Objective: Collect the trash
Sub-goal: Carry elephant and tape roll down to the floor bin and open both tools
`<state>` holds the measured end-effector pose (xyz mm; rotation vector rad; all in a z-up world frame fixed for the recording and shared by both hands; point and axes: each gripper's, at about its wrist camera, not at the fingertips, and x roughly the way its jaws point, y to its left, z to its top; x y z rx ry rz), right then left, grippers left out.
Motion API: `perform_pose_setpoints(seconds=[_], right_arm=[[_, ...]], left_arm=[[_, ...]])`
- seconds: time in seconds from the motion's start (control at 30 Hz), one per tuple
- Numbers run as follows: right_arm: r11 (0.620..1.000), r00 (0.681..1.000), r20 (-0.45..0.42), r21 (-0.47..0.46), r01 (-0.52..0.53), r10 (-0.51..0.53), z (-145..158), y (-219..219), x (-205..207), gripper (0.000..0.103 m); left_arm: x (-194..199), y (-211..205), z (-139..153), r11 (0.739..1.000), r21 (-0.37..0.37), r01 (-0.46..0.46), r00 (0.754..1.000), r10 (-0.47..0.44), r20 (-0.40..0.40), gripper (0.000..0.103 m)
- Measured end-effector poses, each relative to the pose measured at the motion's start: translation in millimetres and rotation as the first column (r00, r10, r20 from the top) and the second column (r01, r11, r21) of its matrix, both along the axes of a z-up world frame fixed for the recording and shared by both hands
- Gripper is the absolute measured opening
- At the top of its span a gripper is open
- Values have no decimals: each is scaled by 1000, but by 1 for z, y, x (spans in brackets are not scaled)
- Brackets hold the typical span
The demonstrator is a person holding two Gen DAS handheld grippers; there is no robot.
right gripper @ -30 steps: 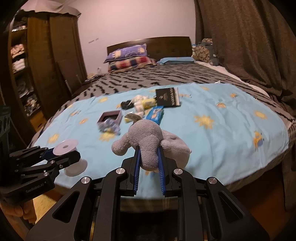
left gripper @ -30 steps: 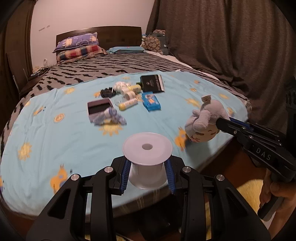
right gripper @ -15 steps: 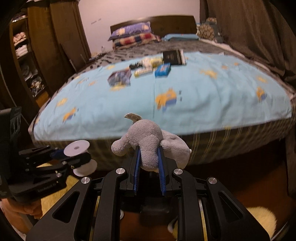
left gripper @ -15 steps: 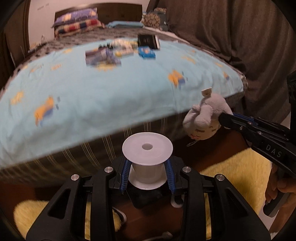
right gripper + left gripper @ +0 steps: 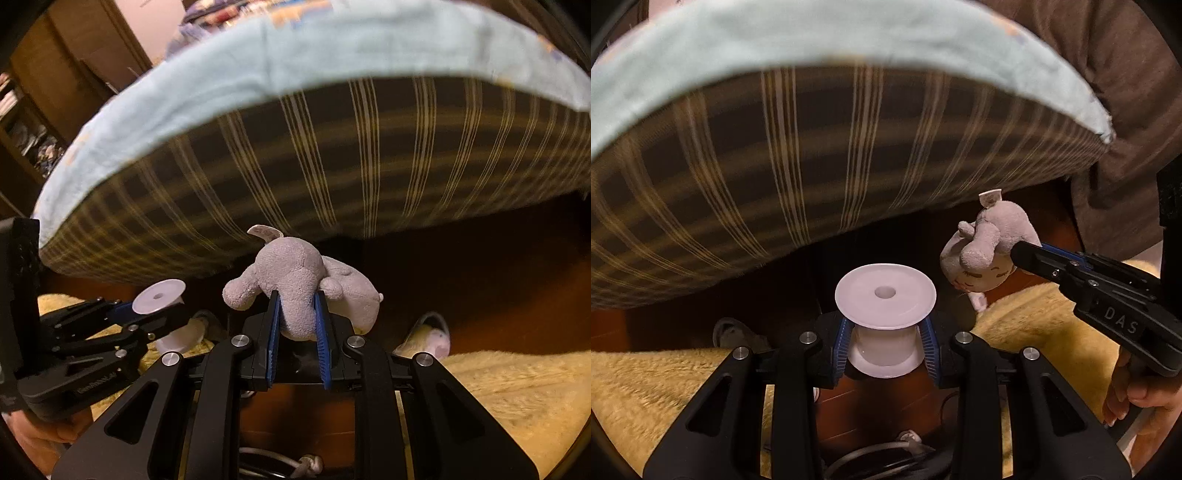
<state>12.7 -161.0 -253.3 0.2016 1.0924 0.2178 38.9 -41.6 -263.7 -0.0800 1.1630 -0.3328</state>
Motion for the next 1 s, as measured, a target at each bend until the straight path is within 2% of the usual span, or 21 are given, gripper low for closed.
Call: perform_pose_setpoints(seconds=[0.13, 0.3, 0.47, 0.63, 0.67, 0.7, 0.8, 0.87, 0.93, 1.0], right_arm=[[999, 999, -47, 32, 20, -18, -27, -2, 10, 19], [999, 994, -108, 43, 27, -22, -56, 1, 21, 19], [998, 987, -157, 55, 42, -33, -73, 6, 35, 22], [998, 986, -158, 39, 54, -47, -81, 2, 42, 22], [998, 987, -155, 37, 57, -51, -80, 1, 42, 27], [998, 987, -154, 35, 59, -53, -76, 1, 43, 37], [997, 988, -142, 32, 69, -64, -68, 1, 44, 46], [996, 988, -135, 31, 79, -74, -65, 0, 45, 52], [996, 988, -128, 24, 87, -84, -60, 1, 45, 58], [995, 989, -118, 21, 95, -92, -61, -4, 46, 64]], left_arm=[[9, -7, -28, 1000, 11, 20, 999, -20, -41, 32], [15, -17, -49, 999, 14, 42, 996, -41, -75, 32], [21, -16, -67, 998, 32, 51, 993, -48, -103, 32], [27, -24, -79, 997, 41, 67, 989, -61, -135, 32], [27, -24, -81, 997, 44, 69, 988, -62, -143, 32], [28, -24, -83, 996, 47, 70, 987, -62, -150, 32], [30, -26, -87, 996, 56, 65, 985, -55, -164, 32], [32, -26, -89, 997, 59, 58, 984, -47, -174, 40], [32, -25, -89, 996, 71, 49, 986, -37, -162, 58], [31, -23, -85, 996, 79, 44, 988, -32, -148, 62]])
